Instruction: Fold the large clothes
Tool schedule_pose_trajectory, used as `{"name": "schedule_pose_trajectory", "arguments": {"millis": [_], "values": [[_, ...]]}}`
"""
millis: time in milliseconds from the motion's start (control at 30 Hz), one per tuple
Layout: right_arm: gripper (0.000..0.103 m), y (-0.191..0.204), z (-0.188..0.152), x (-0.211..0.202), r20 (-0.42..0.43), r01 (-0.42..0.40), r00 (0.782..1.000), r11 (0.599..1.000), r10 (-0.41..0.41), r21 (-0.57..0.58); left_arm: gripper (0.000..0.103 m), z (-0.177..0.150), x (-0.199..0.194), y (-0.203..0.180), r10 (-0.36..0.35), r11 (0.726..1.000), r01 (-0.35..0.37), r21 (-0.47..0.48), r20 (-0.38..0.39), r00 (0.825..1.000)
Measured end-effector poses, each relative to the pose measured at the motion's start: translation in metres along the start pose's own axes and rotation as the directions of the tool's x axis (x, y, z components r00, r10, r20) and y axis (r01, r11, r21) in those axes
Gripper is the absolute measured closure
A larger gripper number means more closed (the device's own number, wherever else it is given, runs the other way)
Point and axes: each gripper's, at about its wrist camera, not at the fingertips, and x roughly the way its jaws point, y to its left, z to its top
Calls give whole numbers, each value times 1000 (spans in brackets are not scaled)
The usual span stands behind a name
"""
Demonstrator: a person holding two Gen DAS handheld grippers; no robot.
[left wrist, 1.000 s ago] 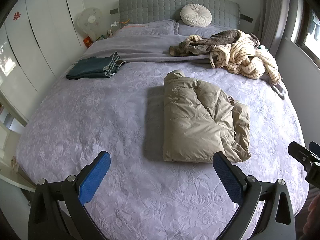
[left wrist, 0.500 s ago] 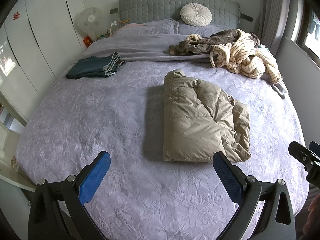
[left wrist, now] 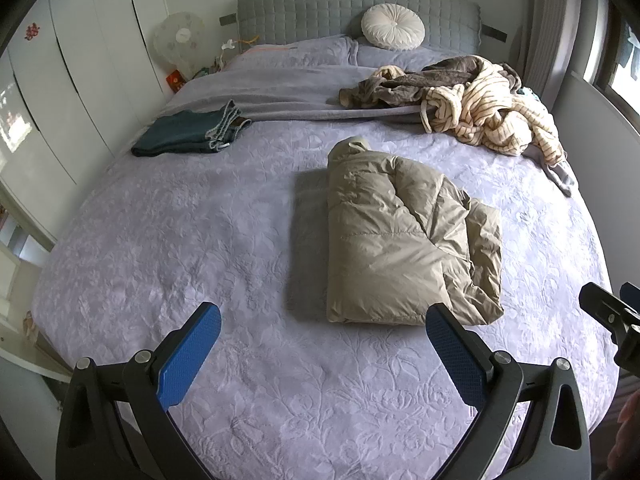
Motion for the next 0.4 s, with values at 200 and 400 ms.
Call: {"name": "schedule_pose_trajectory", "arguments": {"millis": [200,400], "values": [[0,0,0,0,-1,1,1000,1000,-1,-1,0,-1,0,2,4,1000,-4,2,5,1000],[0,0,-1,0,-1,2,1000,1000,-2,1,0,0,1,1,-1,1000,1,2,2,1000]]}}
